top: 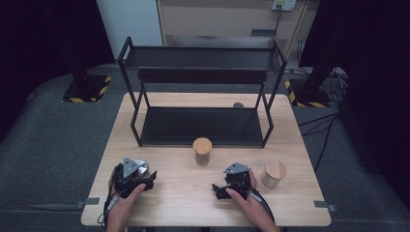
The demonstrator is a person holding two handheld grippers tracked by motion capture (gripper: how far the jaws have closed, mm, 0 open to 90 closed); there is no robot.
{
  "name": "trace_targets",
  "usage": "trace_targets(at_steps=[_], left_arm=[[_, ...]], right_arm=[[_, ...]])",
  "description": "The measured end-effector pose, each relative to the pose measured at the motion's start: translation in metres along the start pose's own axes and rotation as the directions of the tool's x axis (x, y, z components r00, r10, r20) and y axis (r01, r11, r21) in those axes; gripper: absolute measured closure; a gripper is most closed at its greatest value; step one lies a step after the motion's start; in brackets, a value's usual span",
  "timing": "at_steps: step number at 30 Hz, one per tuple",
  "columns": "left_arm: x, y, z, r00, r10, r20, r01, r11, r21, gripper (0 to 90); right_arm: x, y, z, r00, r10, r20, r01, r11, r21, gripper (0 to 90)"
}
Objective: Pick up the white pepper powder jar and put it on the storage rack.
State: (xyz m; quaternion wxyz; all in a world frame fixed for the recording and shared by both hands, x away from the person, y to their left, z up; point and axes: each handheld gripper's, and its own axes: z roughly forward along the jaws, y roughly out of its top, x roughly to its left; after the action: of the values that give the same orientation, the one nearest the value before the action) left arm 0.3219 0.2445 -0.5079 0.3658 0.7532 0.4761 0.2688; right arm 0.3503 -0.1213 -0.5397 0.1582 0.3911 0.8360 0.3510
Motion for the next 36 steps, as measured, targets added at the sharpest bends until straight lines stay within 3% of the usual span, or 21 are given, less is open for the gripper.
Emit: trace_targets(at_steps=[5,16,27,36], left_arm=[[-0.001,-0.006,0.000,1.0000,-0.002,-0.007,0.002,0.9999,-0.015,28.3],[0.000,-0.005,-0.006,0.9999,-0.001,0.014,0.001,0.9995,-0.032,29.3],[0.002,0.010,-0.011,0.9953,0.069,0.068,-0.066,0.9967,-0.048,29.5],[-0.001,0.020,-0.003,0.9836,0.132,0.123,-0.129,0.9911,-0.034,29.5]], right_arm=[[0.000,0.000,0.000,1.0000,0.000,0.000,0.000,1.000,0.000,0.4],[0.000,0.000,0.000,1.0000,0.000,0.000,0.000,1.000,0.000,0.4],[0.000,0.000,0.000,1.0000,0.000,0.000,0.000,1.000,0.000,0.4],[0.000,0.000,0.000,1.0000,0.000,0.001,0.000,1.000,0.000,0.4]])
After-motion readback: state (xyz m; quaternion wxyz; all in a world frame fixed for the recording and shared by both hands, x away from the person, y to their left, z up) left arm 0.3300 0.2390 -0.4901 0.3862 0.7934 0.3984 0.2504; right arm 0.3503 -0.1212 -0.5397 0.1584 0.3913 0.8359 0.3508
